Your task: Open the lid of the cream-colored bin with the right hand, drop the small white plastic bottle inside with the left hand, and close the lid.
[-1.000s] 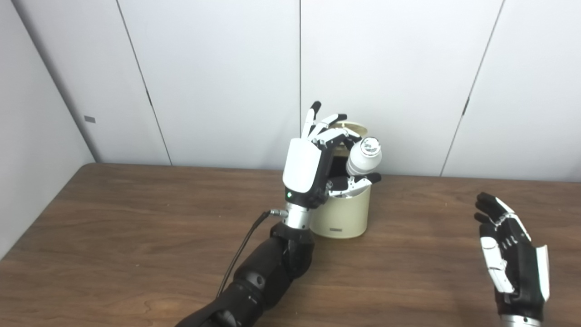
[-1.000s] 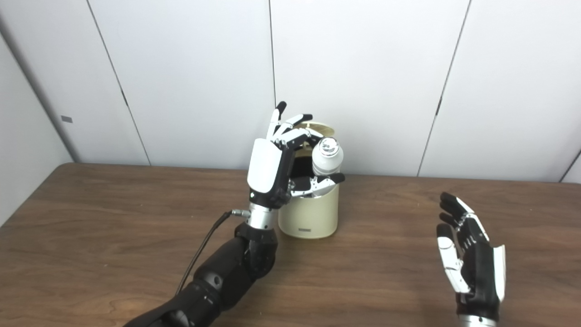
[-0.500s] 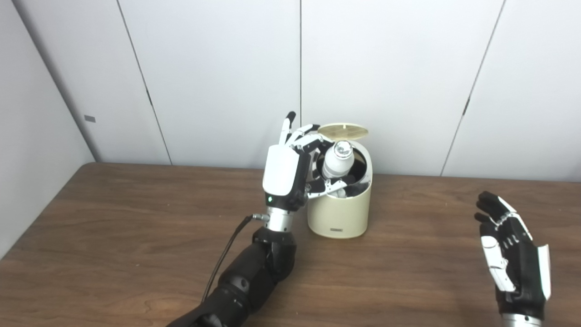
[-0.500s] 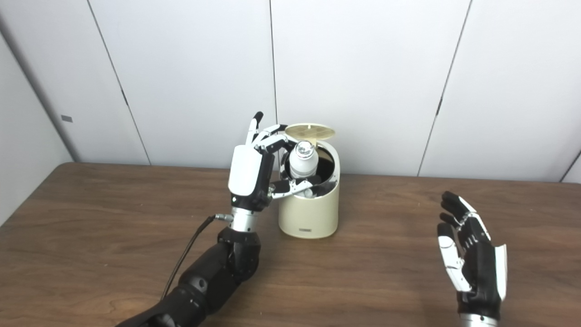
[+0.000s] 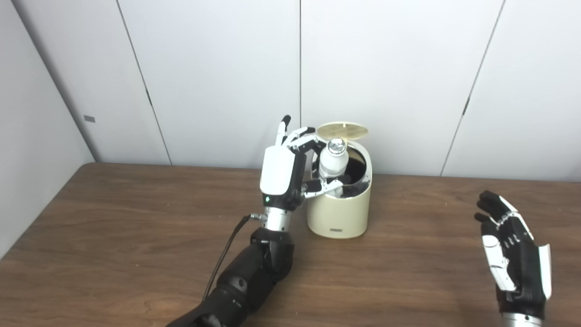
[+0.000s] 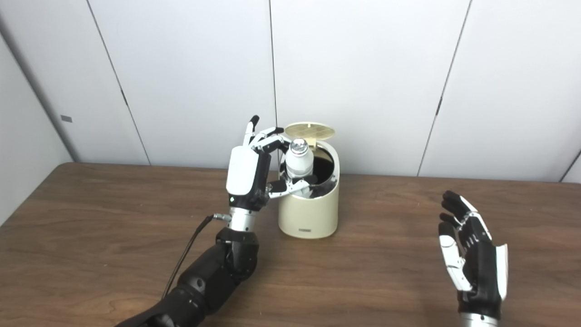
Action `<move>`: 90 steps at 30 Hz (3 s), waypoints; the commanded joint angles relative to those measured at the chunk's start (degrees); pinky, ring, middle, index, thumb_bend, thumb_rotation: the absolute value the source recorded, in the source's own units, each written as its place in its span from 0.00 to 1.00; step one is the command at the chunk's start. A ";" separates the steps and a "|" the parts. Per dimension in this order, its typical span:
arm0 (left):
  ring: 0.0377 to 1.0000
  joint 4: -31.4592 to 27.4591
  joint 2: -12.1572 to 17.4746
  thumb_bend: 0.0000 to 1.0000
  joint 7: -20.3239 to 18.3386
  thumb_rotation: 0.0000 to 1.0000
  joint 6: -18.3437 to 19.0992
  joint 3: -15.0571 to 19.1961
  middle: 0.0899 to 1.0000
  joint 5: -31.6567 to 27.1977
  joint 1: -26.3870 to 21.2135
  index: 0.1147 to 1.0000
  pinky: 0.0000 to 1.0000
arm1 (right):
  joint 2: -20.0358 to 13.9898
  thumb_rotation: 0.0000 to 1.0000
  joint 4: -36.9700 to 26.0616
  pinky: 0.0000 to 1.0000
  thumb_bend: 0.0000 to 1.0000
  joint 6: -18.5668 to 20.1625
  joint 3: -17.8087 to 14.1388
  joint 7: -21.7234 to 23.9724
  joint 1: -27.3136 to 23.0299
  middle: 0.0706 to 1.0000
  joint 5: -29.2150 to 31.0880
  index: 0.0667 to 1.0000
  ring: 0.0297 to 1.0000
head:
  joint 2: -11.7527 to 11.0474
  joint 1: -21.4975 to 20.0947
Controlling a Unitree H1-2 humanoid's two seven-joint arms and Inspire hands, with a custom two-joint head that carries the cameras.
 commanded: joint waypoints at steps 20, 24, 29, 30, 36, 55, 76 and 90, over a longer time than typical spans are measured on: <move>0.81 -1.90 0.92 1.00 -4.26 0.60 -2.78 0.61 0.44 -2.74 -0.73 0.42 1.00 | -0.82 0.69 3.69 0.75 0.28 -2.46 -0.14 -0.43 0.95 0.80 -1.92 0.78 0.81 | -0.14 -0.02; 0.81 -2.05 0.98 1.00 -4.29 0.61 -2.44 0.62 0.44 -2.47 -0.67 0.42 1.00 | -0.82 0.70 3.61 0.75 0.28 -2.46 -0.10 -0.42 0.95 0.80 -2.00 0.78 0.81 | -0.18 -0.03; 0.81 -1.79 1.01 1.00 -3.89 0.60 -2.64 0.60 0.43 -2.40 -0.80 0.41 1.00 | -0.80 0.68 3.52 0.75 0.26 -2.45 -0.13 -0.52 0.90 0.80 -2.36 0.78 0.81 | -0.28 0.01; 0.81 -1.95 0.98 1.00 -4.03 0.60 -2.64 0.67 0.43 -2.54 -0.76 0.41 1.00 | -0.83 0.68 3.55 0.75 0.25 -2.46 -0.10 -0.62 0.88 0.80 -2.47 0.78 0.81 | -0.28 0.01; 0.78 -3.68 0.56 0.77 -1.73 0.26 -2.33 1.38 0.42 -1.84 -0.09 0.41 1.00 | -0.83 0.68 3.78 0.75 0.27 -2.46 -0.01 -0.59 0.82 0.80 -1.83 0.78 0.81 | -0.32 -0.10; 0.78 -42.95 0.95 0.52 -16.12 0.00 -3.28 9.91 0.46 -19.71 18.38 0.40 1.00 | -1.49 0.63 5.30 0.77 0.25 -2.47 0.47 -0.58 -0.24 0.81 -0.89 0.78 0.82 | -0.56 0.91; 0.84 -46.99 9.71 0.73 -36.35 0.81 -3.33 11.64 0.88 -35.23 33.72 0.86 0.75 | -12.18 0.81 -3.42 0.90 0.78 3.68 6.46 8.10 -9.66 1.00 -16.23 0.99 0.97 | -0.27 0.63; 0.86 -44.95 9.93 0.59 -35.59 0.81 -3.33 12.20 0.87 -31.66 33.15 0.83 0.79 | -14.36 0.92 -19.32 0.80 0.99 23.99 12.38 24.60 -29.27 0.96 -32.21 0.93 1.00 | -0.07 -0.41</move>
